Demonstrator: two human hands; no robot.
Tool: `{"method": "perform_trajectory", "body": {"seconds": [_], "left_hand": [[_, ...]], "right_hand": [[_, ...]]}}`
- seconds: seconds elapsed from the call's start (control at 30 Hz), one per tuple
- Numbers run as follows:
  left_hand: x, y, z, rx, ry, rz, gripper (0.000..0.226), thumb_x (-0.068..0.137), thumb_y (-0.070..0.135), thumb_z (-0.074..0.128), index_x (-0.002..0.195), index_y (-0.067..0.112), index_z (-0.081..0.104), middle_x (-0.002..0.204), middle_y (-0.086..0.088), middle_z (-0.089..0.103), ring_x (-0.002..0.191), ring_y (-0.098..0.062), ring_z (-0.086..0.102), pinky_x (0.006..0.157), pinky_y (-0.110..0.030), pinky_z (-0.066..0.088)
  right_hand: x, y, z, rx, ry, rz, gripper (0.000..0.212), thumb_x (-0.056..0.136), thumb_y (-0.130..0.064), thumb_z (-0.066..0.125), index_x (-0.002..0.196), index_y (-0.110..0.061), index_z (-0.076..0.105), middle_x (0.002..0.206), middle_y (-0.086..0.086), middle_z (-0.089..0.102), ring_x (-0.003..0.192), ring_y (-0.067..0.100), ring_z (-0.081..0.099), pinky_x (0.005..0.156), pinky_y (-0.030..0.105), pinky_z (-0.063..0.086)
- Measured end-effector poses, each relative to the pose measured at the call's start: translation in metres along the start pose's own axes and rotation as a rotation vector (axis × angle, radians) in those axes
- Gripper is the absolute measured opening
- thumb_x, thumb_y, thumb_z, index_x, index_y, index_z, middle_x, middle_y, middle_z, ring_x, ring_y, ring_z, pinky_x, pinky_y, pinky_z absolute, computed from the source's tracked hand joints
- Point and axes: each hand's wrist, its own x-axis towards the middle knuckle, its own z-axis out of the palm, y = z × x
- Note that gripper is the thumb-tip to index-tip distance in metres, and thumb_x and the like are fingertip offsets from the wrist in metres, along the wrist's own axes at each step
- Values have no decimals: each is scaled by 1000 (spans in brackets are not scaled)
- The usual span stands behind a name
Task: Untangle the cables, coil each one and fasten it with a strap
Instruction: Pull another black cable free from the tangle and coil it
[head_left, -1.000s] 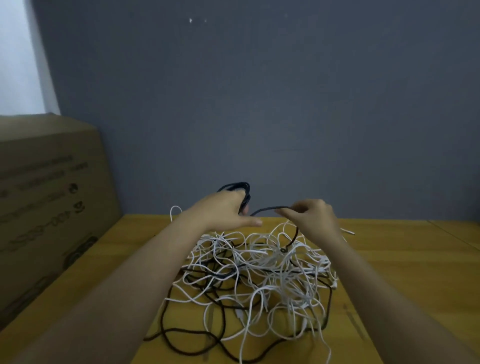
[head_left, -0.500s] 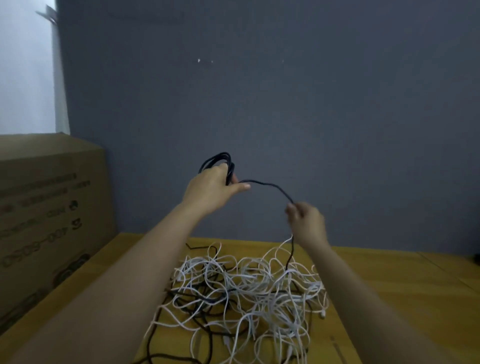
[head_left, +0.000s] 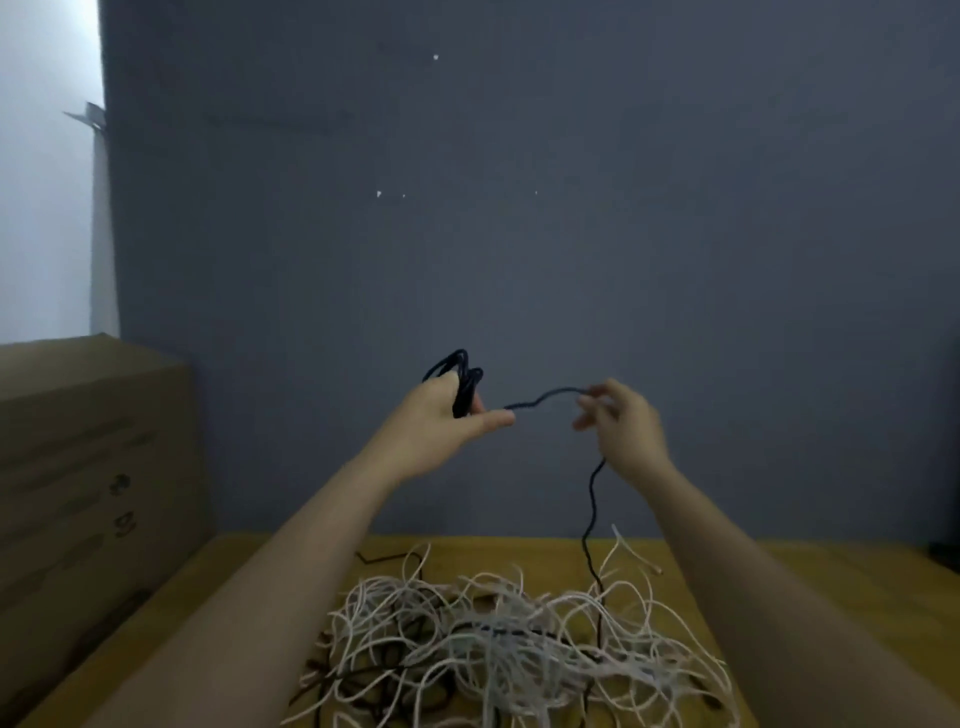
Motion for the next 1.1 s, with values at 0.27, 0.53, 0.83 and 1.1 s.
{"method": "perform_trajectory", "body": {"seconds": [0.27,0.53,0.83,1.1], "left_hand": [[-9,-17,23,-551,146,-266,37,89,47,58,77,13,48,43,10,34,36,-6,29,38,-18,25],[-31,-63,40,-447,111,-373,40,97,41,46,68,14,40,47,4,30,34,-7,26,37,-18,21],[-77,-50,51,-685,-420,-304,54,83,70,42,68,17,40,45,6,31,38,-7,22,38,-14,24],[-82,-50,51,-1126,-182,-289,30,91,36,46,69,16,42,47,6,33,36,-6,23,38,-15,25]], "right_hand": [[-105,22,67,-31,-461,-177,21,99,-9,44,95,-10,65,82,2,54,75,14,46,68,25,33],[-131,5,51,-73,-84,-413,25,93,-16,43,78,-6,59,76,5,55,74,23,51,67,33,39],[-53,13,49,-14,142,-121,24,100,-30,45,85,-23,62,80,-3,54,80,19,51,57,25,29],[-115,36,121,-268,-296,-183,30,96,-47,47,96,-28,69,68,-4,60,63,20,54,48,28,28]]}}
